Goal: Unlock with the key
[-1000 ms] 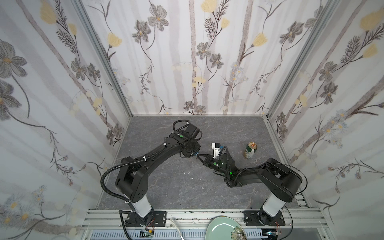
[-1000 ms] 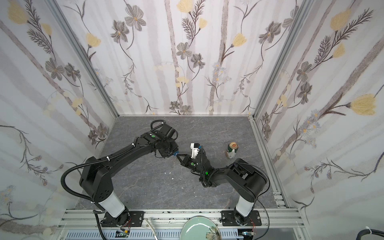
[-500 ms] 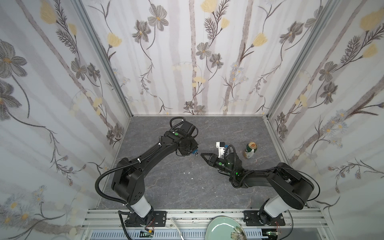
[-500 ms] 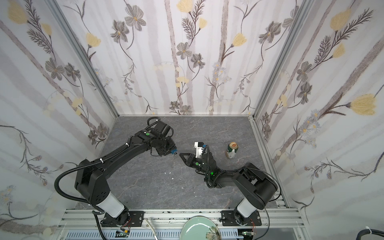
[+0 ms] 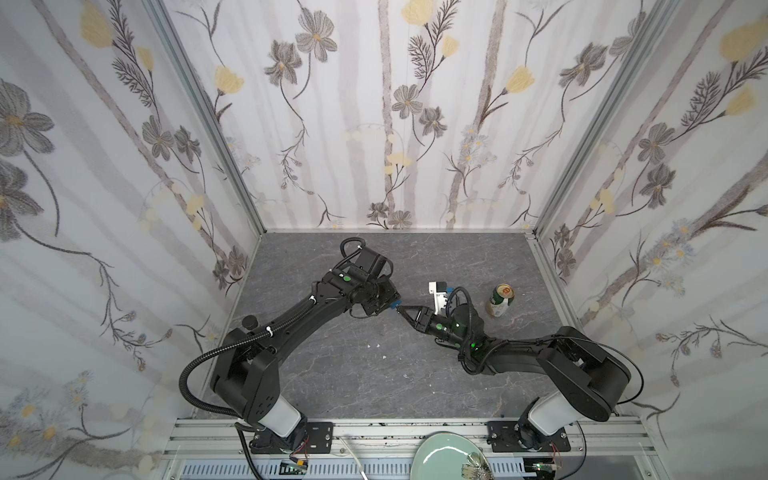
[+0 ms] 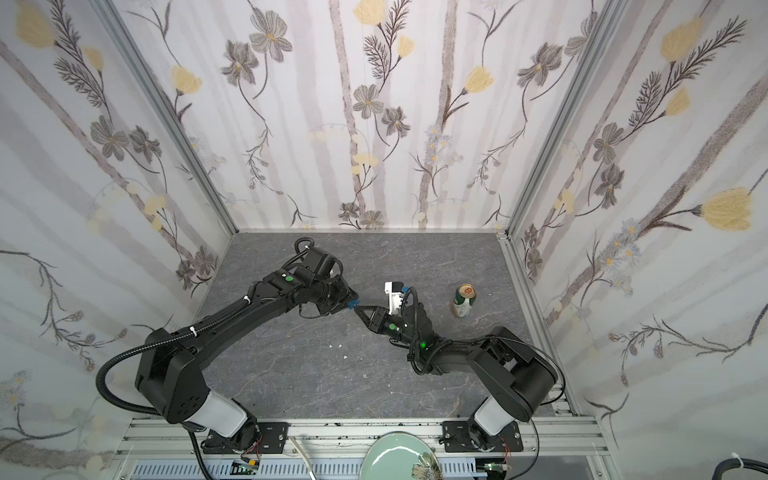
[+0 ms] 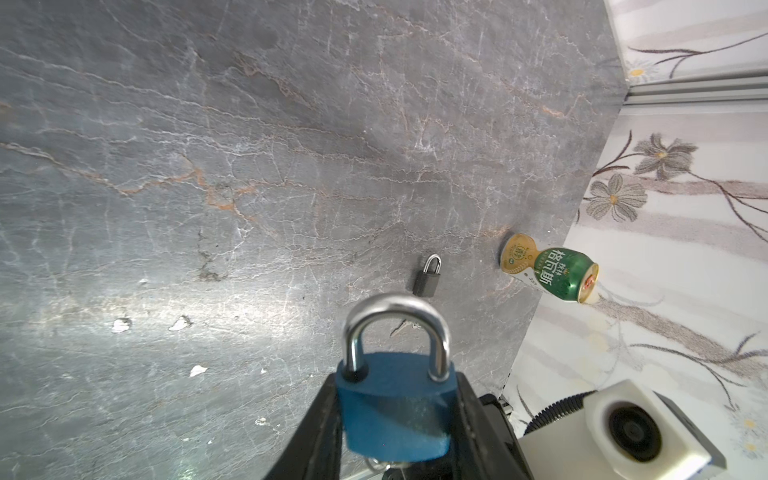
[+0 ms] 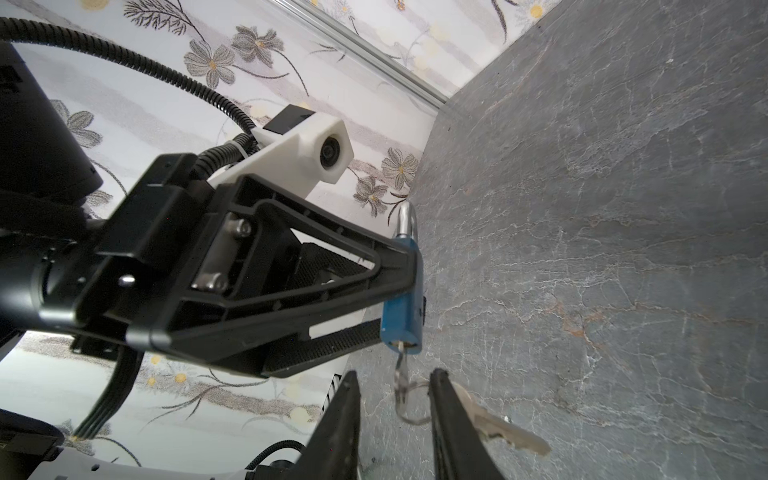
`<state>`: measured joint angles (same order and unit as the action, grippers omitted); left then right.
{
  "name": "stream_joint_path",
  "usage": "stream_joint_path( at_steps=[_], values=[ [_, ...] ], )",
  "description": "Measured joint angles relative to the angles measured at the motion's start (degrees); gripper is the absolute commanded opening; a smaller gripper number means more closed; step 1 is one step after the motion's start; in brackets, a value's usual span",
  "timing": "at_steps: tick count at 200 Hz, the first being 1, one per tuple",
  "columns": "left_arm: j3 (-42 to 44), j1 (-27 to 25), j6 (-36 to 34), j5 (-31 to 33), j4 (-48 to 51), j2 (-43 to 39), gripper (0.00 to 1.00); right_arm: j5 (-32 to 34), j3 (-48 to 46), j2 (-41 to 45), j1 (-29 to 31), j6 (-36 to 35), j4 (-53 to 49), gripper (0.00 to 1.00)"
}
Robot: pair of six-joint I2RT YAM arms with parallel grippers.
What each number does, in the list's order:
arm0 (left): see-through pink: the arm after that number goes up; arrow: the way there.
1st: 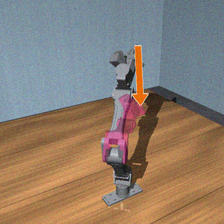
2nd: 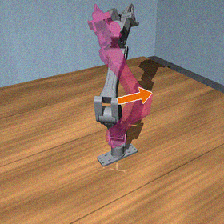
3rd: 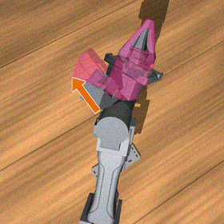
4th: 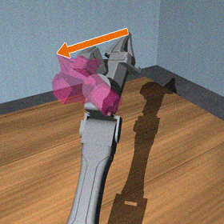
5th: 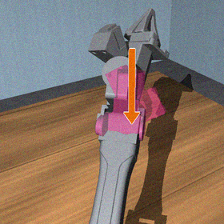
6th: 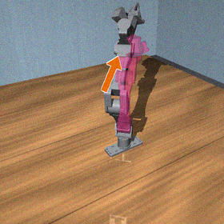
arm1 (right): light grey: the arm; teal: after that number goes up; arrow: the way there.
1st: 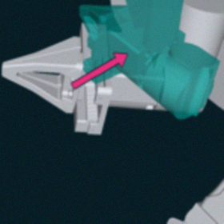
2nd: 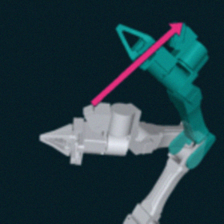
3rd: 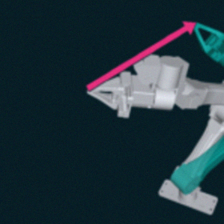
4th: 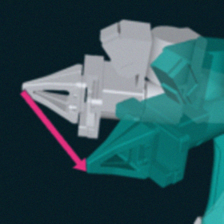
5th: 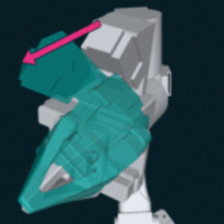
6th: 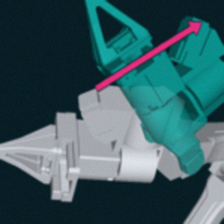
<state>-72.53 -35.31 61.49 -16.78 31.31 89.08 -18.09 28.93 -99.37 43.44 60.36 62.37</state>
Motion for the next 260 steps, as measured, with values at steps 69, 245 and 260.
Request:
stream_joint_path(
  at_steps=[69, 245, 260],
  values=[
    [1.42, 0.0, 0.24, -1.03, -2.4, -1.33, 0.13, -0.24, 0.81, -0.81, -0.07, 0.2, 0.37, 0.13],
    [8.2, 0.17, 0.87, -1.88, -13.14, -5.09, 0.0, -3.21, 0.76, -1.18, -2.34, 5.79, 2.78, 0.0],
    [8.76, 0.22, 0.87, -1.88, -14.32, -5.68, 0.0, -4.13, 0.76, -1.97, -2.71, 7.85, 5.05, 0.0]
  ],
)
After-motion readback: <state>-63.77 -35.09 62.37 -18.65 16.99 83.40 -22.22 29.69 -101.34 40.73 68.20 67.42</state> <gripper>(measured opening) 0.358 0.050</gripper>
